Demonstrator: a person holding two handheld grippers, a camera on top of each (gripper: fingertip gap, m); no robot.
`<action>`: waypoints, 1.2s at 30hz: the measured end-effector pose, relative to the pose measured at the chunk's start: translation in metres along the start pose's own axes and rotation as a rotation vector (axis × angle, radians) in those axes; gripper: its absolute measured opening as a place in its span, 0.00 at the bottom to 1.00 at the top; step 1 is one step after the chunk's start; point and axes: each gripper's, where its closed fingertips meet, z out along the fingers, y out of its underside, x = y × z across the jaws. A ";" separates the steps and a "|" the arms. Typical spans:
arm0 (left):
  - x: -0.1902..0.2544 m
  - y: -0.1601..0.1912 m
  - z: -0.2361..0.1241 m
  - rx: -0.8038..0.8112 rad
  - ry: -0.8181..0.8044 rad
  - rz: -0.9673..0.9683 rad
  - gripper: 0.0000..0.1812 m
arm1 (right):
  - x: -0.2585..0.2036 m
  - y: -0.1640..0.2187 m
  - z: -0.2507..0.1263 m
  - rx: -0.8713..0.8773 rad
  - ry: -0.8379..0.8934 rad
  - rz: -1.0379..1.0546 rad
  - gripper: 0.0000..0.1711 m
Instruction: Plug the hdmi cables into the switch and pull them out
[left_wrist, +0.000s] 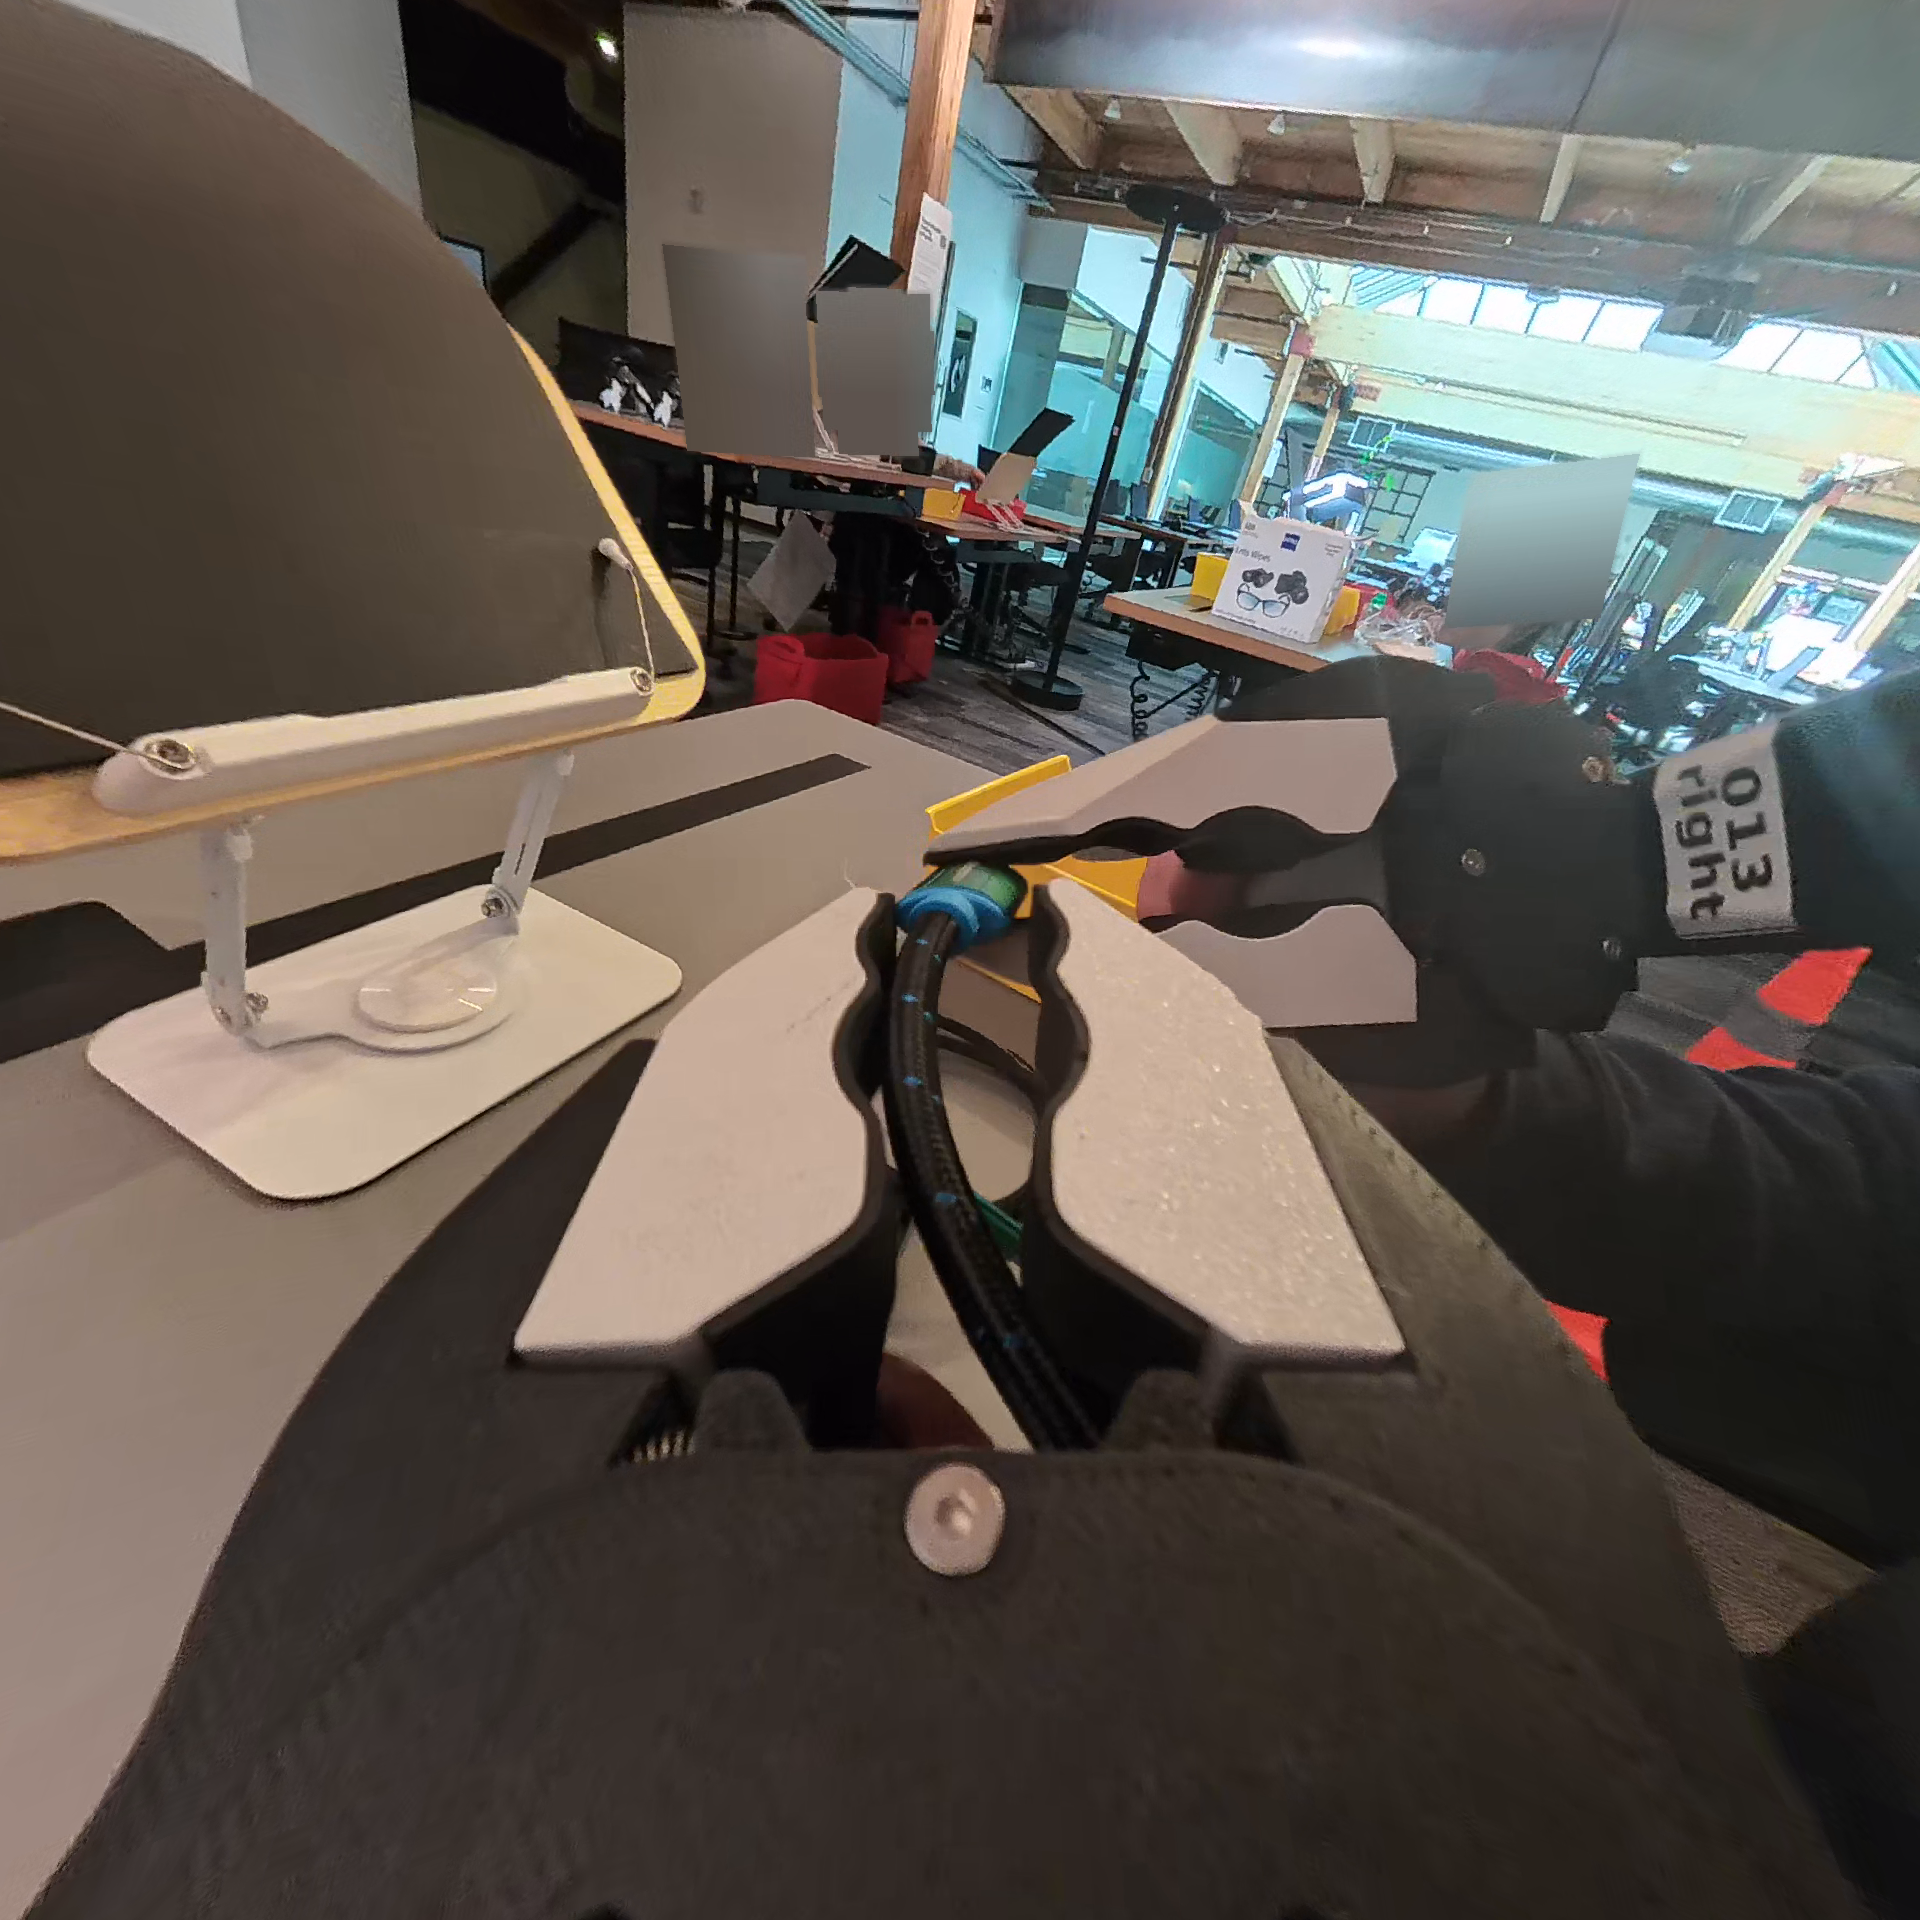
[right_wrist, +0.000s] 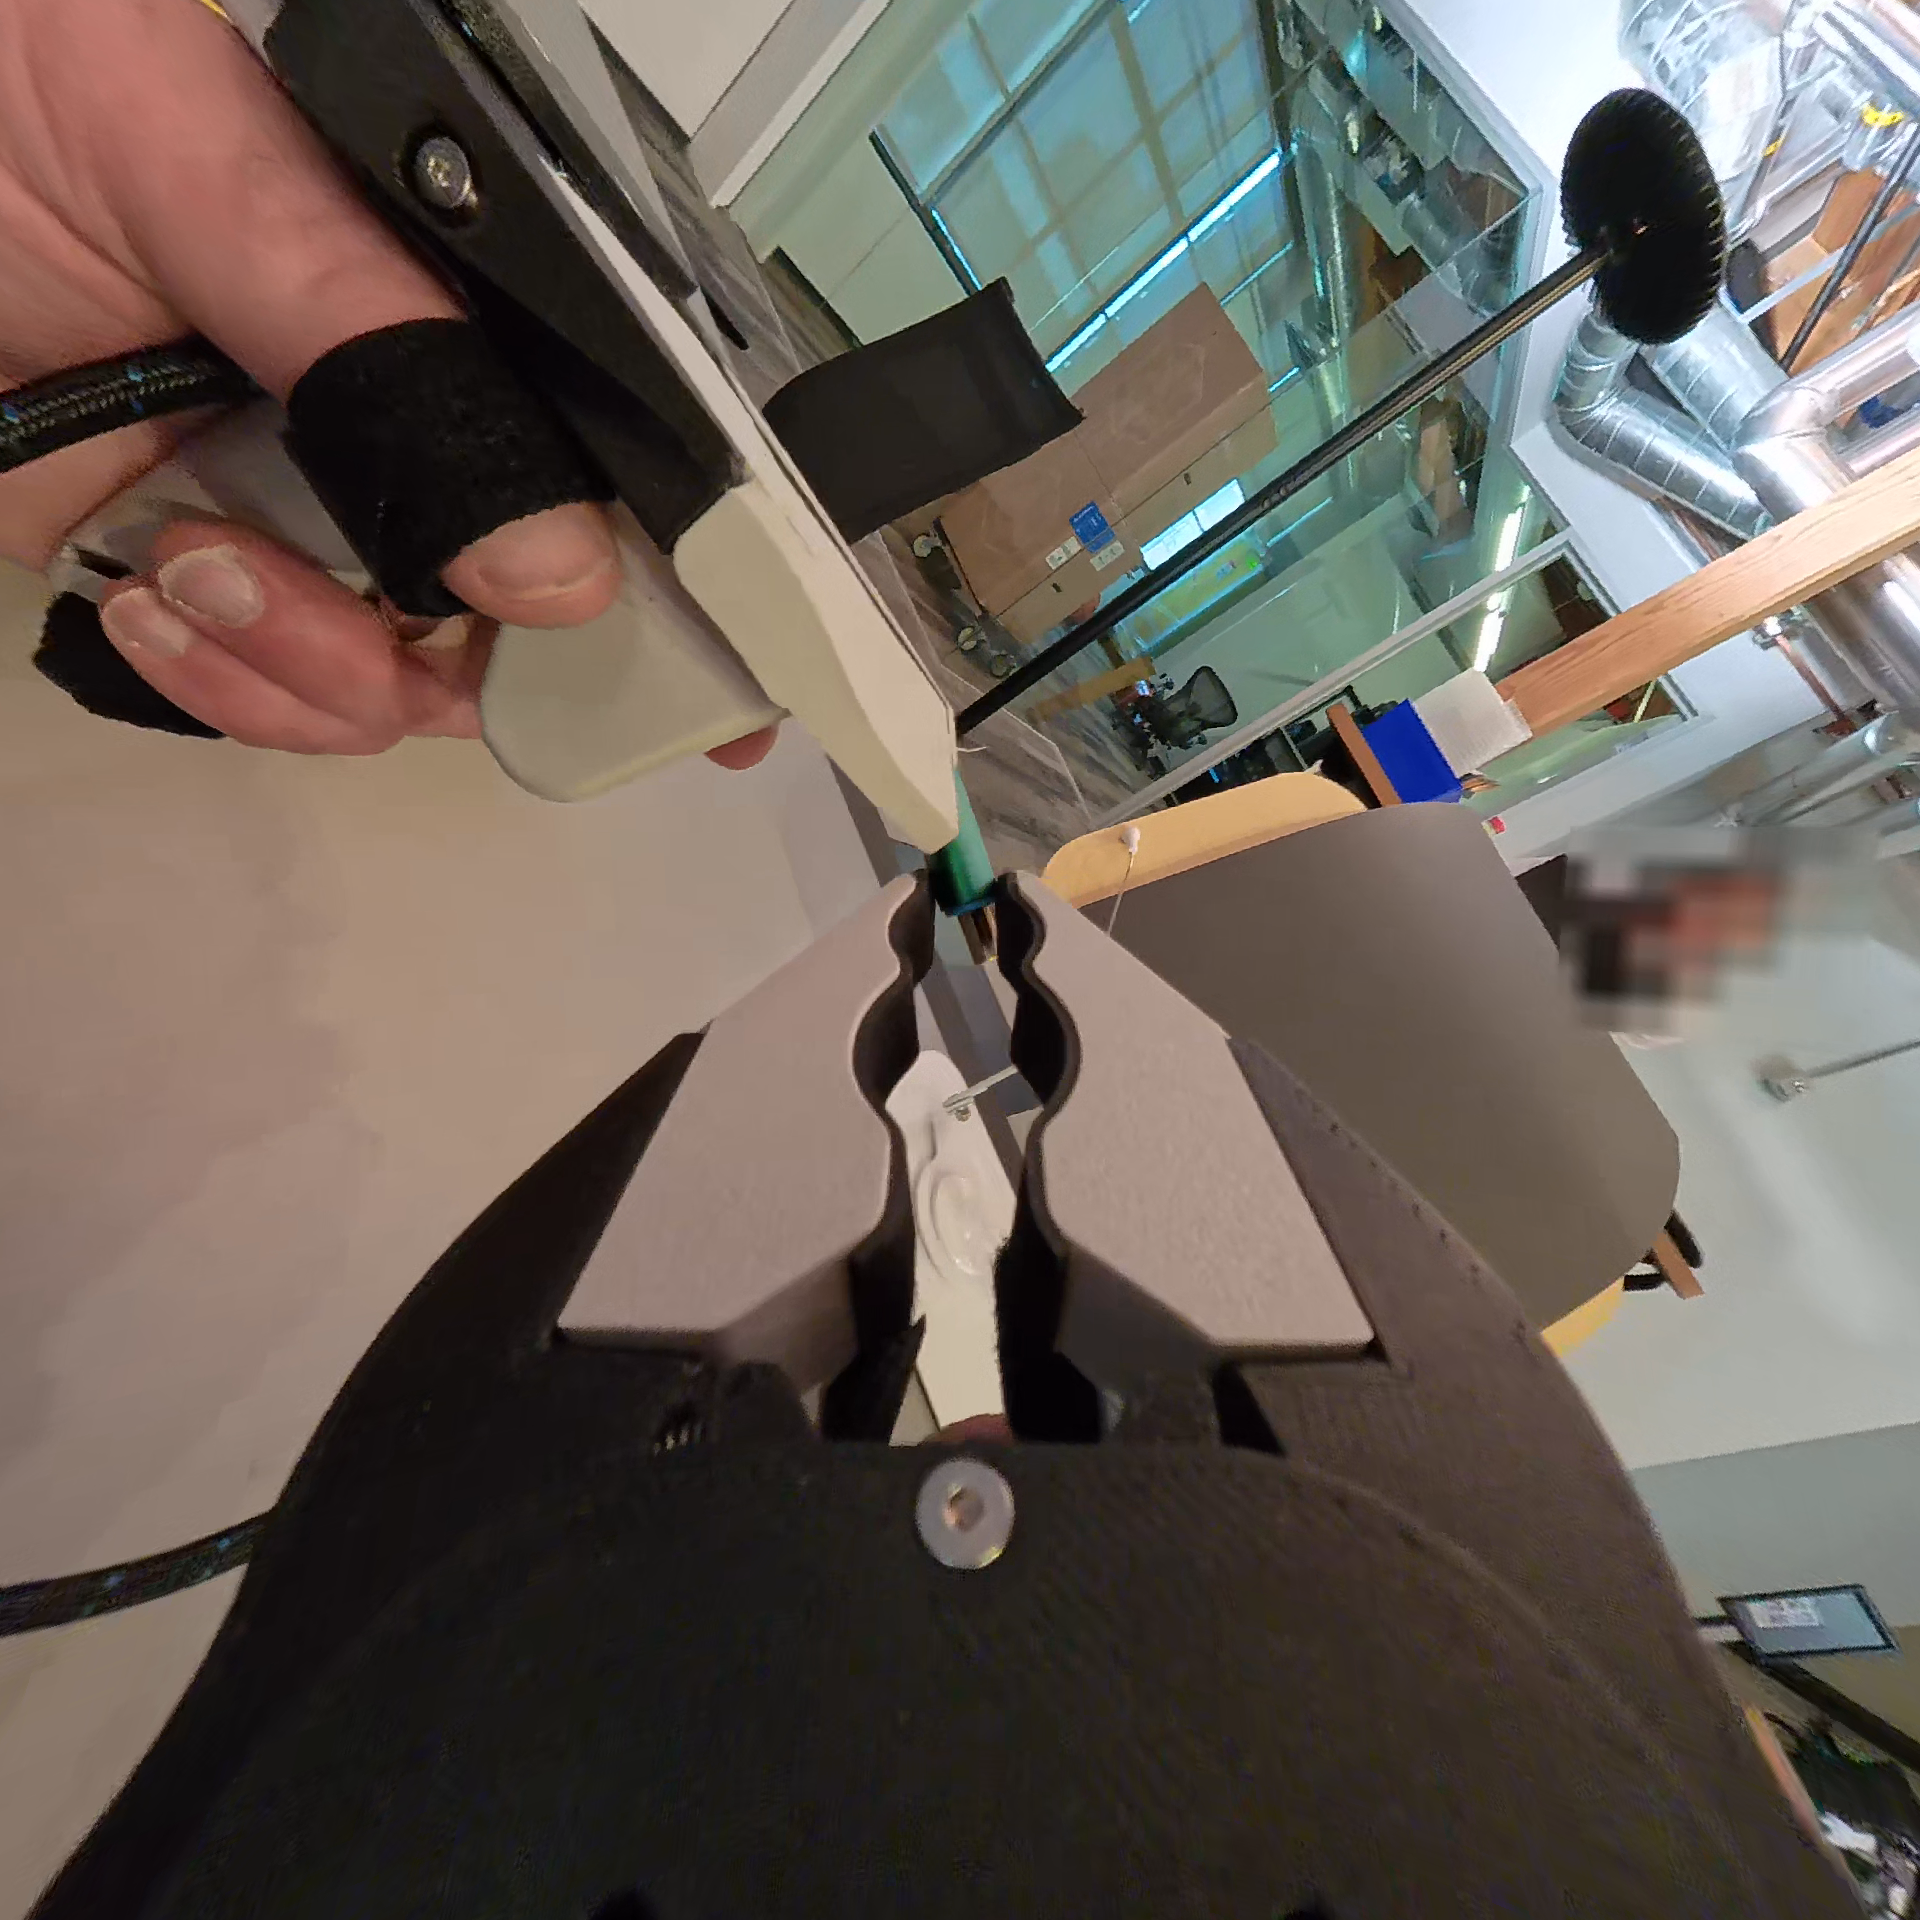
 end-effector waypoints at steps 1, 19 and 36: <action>0.000 -0.003 -0.001 0.022 0.001 0.011 0.13 | -0.001 -0.001 0.000 0.006 -0.004 0.005 0.06; -0.013 -0.002 -0.007 -0.004 -0.032 -0.003 0.11 | 0.003 0.003 -0.004 0.032 -0.050 0.033 0.08; -0.037 0.020 -0.046 -0.104 -0.122 0.091 0.11 | -0.011 0.123 -0.045 -0.346 -0.312 0.259 0.35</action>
